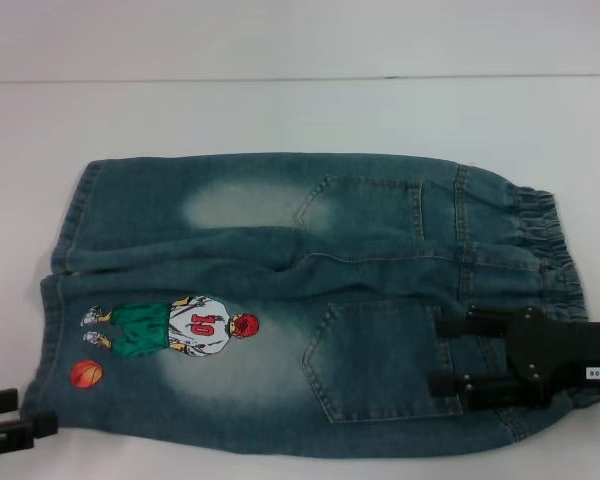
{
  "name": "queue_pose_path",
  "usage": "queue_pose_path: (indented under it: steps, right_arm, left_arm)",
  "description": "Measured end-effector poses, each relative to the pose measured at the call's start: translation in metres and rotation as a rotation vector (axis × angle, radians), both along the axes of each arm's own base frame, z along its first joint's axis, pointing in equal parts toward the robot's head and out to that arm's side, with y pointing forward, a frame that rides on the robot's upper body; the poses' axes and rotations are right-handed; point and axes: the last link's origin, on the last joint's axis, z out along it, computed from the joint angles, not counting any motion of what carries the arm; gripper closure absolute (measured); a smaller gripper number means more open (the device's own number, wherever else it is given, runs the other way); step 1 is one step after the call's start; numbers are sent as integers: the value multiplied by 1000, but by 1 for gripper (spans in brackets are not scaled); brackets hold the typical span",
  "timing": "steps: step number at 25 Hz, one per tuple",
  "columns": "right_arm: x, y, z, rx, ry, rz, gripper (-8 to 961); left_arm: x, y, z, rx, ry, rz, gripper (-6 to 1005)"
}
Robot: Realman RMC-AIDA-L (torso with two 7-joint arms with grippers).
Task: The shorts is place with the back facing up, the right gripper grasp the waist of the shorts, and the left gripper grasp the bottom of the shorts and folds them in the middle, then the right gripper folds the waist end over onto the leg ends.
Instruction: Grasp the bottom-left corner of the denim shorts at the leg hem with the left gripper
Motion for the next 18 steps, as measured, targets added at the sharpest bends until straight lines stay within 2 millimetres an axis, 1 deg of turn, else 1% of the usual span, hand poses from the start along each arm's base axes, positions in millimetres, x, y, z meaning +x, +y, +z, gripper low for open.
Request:
queue_pose_path:
  steps: [6,9,14,18]
  right_arm:
    - [2,-1,0,3,-2,-7,38]
    - [2,-1,0,3,-2,-7,38]
    - [2,-1,0,3,-2,-7,38]
    - [2,-1,0,4,-4,-8,39]
  left_arm:
    - [5,6,-5,-17,-9,-20,96]
    - [7,6,-5,-20,-12,-28,96]
    - [2,6,0,4,12,-8,97]
    - [1,8,-2,-7,24,-2,97]
